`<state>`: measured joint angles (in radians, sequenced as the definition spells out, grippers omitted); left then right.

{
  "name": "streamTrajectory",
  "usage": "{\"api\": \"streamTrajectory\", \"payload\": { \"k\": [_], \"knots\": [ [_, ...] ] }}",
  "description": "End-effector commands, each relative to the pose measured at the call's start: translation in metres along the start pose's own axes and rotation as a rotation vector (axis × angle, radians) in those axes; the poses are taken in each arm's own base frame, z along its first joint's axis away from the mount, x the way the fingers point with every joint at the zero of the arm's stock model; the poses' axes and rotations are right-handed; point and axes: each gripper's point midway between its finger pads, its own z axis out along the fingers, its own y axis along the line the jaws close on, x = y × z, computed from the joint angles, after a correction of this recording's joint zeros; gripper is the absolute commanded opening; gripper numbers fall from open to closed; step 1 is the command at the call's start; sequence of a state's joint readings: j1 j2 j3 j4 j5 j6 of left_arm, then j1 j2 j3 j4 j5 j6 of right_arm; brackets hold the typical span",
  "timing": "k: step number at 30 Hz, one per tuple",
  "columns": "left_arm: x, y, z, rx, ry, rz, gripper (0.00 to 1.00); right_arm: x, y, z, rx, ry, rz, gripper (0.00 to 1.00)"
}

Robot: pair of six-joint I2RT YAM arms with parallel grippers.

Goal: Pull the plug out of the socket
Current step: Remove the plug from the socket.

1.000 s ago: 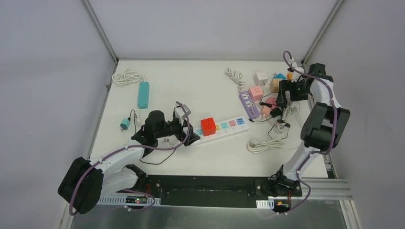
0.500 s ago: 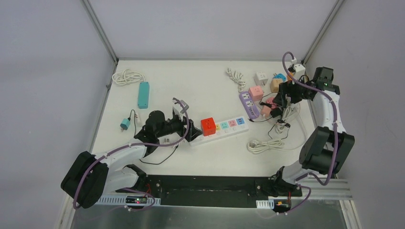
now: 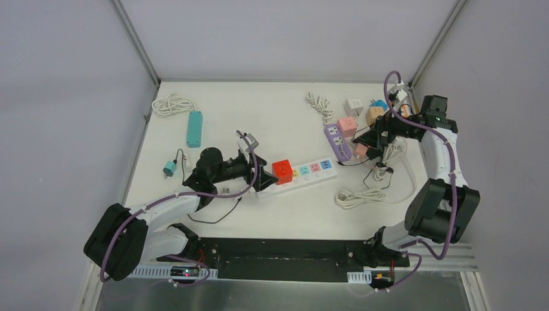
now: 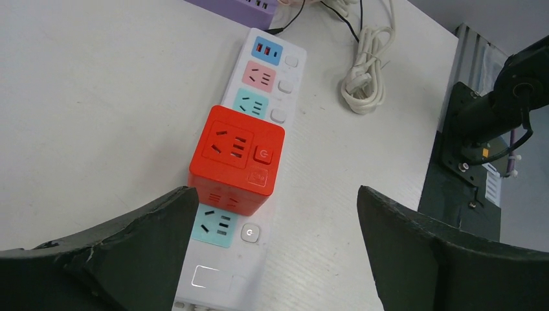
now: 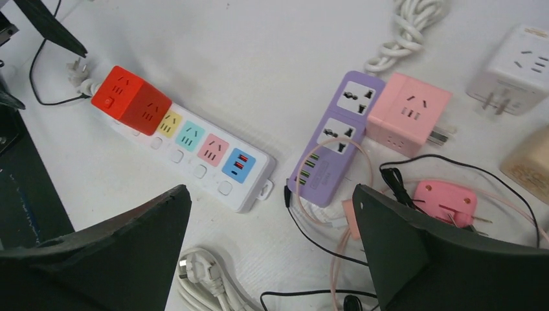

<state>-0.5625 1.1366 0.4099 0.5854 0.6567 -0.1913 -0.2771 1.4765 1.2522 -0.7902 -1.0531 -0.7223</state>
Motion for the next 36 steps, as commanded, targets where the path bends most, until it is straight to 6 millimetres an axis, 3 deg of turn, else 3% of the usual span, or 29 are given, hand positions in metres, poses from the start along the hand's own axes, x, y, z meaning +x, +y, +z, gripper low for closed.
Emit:
{"api": "streamTrajectory", "payload": {
  "k": [1, 10, 19, 30, 36],
  "knots": [
    [-0.023, -0.001, 0.000, 0.000, -0.054, 0.107, 0.97, -0.010, 0.031, 0.011, -0.106, -0.032, -0.081, 1.00],
    [-0.011, 0.025, -0.003, -0.154, -0.009, 0.109, 0.93, 0.004, 0.059, 0.041, -0.230, 0.034, -0.112, 1.00],
    [-0.023, 0.018, 0.009, -0.198, 0.120, 0.193, 0.92, 0.015, 0.065, 0.053, -0.286, 0.090, -0.072, 1.00],
    [0.008, 0.007, 0.047, -0.186, 0.463, 0.330, 0.93, 0.023, 0.070, 0.062, -0.316, 0.137, -0.049, 1.00],
    [0.032, 0.005, 0.065, -0.045, 0.613, 0.392, 0.90, 0.024, 0.075, 0.065, -0.331, 0.149, -0.054, 1.00]
  ]
}}
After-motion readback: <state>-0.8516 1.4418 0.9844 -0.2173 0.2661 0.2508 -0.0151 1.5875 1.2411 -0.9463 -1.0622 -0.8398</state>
